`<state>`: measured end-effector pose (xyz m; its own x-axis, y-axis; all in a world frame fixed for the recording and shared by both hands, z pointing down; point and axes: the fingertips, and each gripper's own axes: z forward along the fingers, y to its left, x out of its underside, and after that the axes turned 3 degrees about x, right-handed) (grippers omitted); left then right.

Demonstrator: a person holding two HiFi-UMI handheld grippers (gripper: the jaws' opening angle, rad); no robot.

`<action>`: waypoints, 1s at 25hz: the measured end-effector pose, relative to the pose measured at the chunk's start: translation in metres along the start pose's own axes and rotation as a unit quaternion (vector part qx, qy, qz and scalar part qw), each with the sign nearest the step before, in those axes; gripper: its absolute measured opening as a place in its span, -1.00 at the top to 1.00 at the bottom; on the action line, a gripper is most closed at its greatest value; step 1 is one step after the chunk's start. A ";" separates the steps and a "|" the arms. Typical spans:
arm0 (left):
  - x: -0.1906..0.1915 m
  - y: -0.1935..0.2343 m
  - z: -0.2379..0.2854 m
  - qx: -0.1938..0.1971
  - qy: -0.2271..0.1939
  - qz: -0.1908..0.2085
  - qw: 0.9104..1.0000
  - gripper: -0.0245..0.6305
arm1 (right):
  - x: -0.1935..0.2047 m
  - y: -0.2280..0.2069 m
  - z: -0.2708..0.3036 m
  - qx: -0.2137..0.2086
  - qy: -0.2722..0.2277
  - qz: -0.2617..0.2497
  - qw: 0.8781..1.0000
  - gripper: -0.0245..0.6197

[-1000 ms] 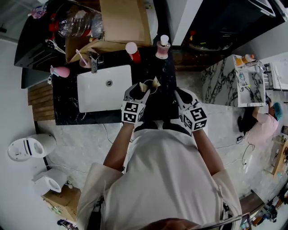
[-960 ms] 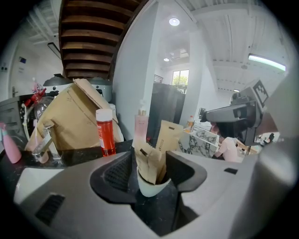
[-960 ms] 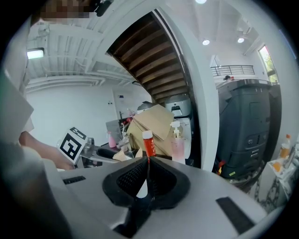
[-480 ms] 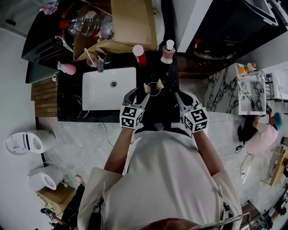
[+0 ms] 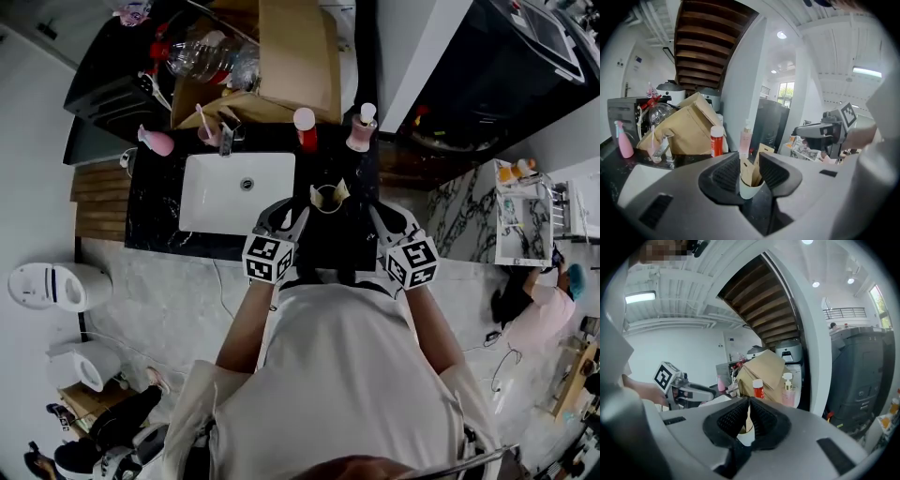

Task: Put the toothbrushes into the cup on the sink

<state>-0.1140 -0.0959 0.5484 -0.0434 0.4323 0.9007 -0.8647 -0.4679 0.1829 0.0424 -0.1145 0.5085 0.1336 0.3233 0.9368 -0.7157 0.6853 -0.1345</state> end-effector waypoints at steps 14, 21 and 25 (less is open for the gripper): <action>-0.033 0.005 -0.050 -0.028 -0.045 0.003 0.999 0.80 | -0.029 0.017 -0.008 -0.024 -0.020 -0.022 0.999 0.80; -0.031 0.009 -0.064 -0.040 -0.050 -0.001 0.998 0.89 | -0.031 0.017 -0.009 -0.019 -0.026 -0.030 0.999 0.80; -0.028 0.011 -0.067 -0.048 -0.052 -0.005 0.998 0.90 | -0.034 0.017 -0.008 -0.021 -0.035 -0.033 0.999 0.81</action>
<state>-0.1554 -0.0616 0.4991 0.0125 0.3525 0.9357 -0.9087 -0.3866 0.1578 0.0306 -0.1088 0.4717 0.1304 0.2314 0.9641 -0.6771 0.7311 -0.0839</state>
